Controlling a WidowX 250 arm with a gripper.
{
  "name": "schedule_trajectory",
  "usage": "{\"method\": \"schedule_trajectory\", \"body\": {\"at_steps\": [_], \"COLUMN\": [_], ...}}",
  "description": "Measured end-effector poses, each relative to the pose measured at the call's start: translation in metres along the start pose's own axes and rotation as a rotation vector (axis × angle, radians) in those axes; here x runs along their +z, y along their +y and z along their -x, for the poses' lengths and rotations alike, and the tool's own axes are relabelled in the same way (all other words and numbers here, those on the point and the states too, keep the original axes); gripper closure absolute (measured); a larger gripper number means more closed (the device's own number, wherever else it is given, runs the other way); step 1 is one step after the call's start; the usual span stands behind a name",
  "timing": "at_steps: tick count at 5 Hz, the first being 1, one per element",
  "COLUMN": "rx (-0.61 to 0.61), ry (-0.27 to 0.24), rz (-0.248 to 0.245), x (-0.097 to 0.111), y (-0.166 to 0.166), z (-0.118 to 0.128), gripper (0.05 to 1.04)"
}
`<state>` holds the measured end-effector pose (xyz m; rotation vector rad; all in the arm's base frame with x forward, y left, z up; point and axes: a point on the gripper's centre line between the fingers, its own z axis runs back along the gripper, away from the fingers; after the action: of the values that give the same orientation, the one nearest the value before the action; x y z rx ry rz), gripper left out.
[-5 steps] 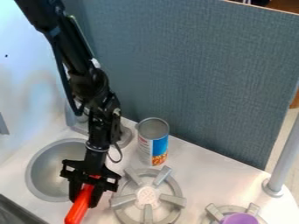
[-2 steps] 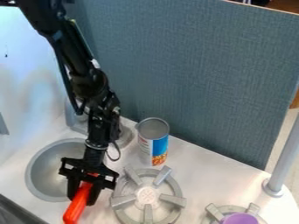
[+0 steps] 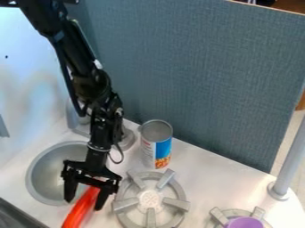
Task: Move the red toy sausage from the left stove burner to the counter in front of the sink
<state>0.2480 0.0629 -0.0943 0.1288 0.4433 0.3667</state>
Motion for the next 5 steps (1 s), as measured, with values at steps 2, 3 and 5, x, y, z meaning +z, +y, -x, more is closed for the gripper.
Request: {"method": "schedule_trajectory", "body": {"at_steps": [2,3,5], "rx": [-0.02,-0.157,-0.456], "ry": [-0.013,-0.181,-0.296], "rz": [0.006,0.007,-0.017], "x": [0.007,0.067,0.091], "y": [0.001,-0.027,-0.086], "z": [0.01,0.029,0.068], "gripper": [0.078,0.078,0.078]}}
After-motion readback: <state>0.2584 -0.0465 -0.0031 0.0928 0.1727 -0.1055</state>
